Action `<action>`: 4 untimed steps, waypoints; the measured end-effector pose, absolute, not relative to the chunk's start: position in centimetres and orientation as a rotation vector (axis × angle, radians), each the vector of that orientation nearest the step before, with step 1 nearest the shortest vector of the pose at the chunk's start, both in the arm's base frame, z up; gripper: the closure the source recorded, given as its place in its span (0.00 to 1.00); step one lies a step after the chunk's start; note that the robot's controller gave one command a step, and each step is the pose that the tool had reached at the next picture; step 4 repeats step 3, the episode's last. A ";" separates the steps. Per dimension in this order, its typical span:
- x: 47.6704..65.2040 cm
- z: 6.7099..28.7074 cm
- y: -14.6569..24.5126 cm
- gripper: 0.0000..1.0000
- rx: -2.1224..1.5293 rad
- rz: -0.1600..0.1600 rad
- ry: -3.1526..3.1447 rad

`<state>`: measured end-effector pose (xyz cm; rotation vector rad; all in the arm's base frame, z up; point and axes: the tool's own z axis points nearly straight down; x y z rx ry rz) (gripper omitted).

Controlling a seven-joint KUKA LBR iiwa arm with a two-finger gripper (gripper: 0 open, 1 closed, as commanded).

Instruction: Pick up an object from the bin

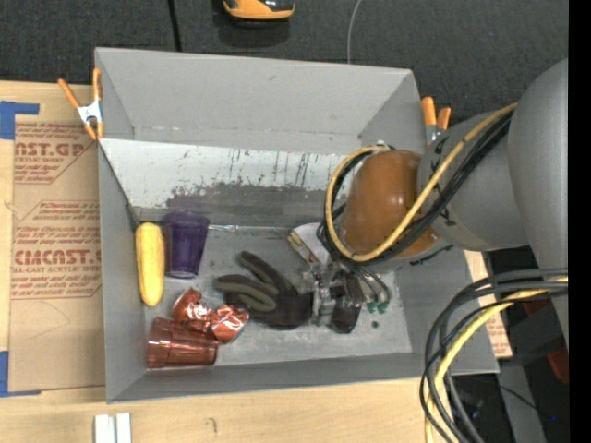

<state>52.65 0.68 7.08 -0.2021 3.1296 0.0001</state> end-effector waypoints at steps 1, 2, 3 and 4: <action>52.9 19.0 1.4 1.00 -0.179 0.000 3.135; 52.8 19.0 1.4 1.00 -0.179 0.000 3.135; 52.7 22.9 1.6 1.00 -0.172 0.000 3.142; 52.7 22.9 1.6 1.00 -0.172 0.000 3.142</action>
Offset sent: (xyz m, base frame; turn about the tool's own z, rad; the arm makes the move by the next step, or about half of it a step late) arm 0.0000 0.0000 0.0000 0.0000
